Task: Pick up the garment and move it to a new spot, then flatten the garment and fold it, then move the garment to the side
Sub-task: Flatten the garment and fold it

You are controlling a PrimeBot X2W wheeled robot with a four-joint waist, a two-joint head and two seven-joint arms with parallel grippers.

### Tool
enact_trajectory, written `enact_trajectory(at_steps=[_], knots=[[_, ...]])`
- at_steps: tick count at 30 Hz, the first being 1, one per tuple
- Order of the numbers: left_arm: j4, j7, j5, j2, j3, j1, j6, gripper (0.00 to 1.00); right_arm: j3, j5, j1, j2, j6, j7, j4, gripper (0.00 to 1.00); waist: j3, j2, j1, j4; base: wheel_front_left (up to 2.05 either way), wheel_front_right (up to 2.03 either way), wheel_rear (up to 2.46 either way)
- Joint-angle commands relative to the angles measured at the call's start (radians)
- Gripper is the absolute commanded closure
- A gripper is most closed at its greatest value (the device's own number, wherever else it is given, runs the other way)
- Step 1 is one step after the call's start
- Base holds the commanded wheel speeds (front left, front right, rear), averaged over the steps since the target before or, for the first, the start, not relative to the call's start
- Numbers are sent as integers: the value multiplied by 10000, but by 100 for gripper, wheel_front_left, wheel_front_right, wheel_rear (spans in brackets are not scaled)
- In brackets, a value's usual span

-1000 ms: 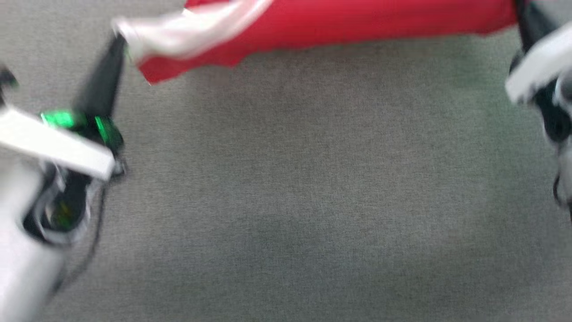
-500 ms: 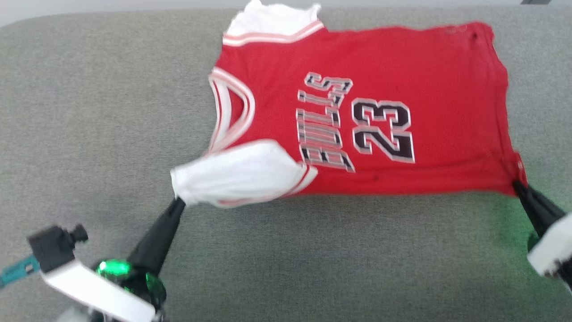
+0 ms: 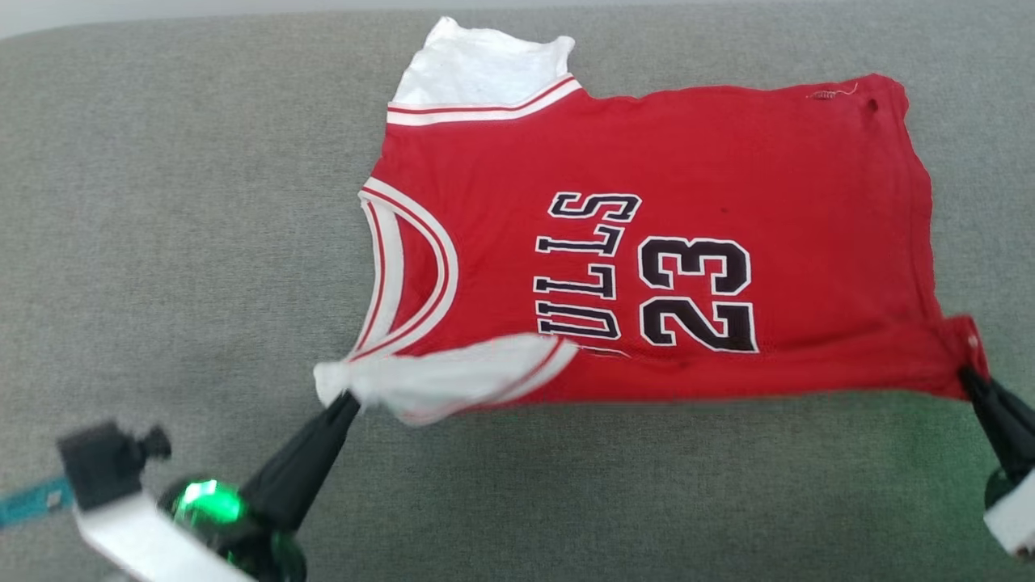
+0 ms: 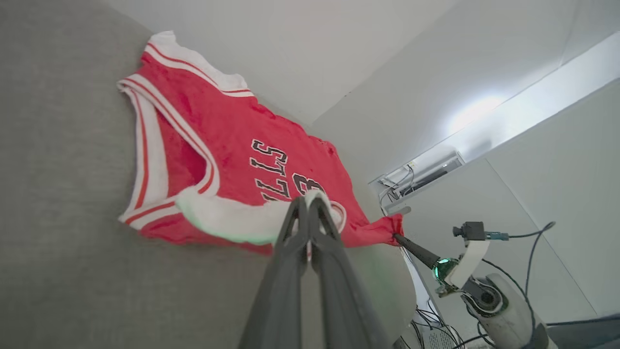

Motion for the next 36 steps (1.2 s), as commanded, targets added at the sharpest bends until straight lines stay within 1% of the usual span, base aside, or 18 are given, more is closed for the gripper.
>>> enact_trajectory(at_steps=[1,3,7,10,13,17,21,25,29,34,35,36], knots=[[15,181,-118,55,-161,-747,26,100,-56,-152,-434,118,-20,147,6,100,65,-1,0,-68,0,0,0],[259,402,-302,106,-278,-1583,26,100,-70,-287,-907,225,-20,227,147,100,164,-1,0,-168,0,0,0],[899,940,-877,-92,-539,-3247,26,100,-38,-490,-1861,401,-17,194,630,100,432,-1,0,-331,0,0,0],[1661,1313,-1220,-243,-698,-4290,26,100,40,-772,-2502,486,-15,19,1173,100,702,-1,0,-488,0,0,0],[2548,1551,-1424,-408,-869,-5005,26,100,166,-943,-2984,631,-15,-187,1698,100,947,-1,0,-625,0,0,0],[3625,1588,-1573,-543,-1036,-5534,26,100,473,-1036,-3523,812,-15,-492,2229,100,1247,-1,0,-837,0,0,0],[4417,1367,-1579,-682,-1147,-5909,26,100,706,-1119,-4014,906,-15,-791,2762,100,1454,-1,0,-920,0,0,0],[4784,1324,-1581,-801,-1316,-6181,26,100,847,-1157,-4276,935,-15,-975,3101,100,1551,-1,0,-925,0,0,0],[5294,1431,-1331,-878,-1746,-6574,26,100,1047,-1204,-4564,947,-15,-1188,3515,100,1613,-1,0,-925,0,0,0],[5775,1220,-1100,-868,-2243,-6931,26,100,1363,-1202,-4795,986,-15,-1333,3904,100,1550,-1,0,-961,0,0,0],[5785,1161,-1050,-849,-2357,-7005,26,81,1419,-1174,-4802,981,-15,-1372,3967,77,1508,-1,0,-966,0,0,0],[5785,1115,-956,-778,-2481,-7084,26,55,1461,-1139,-4780,970,-14,-1391,3997,40,1455,-1,0,-965,0,0,0]])
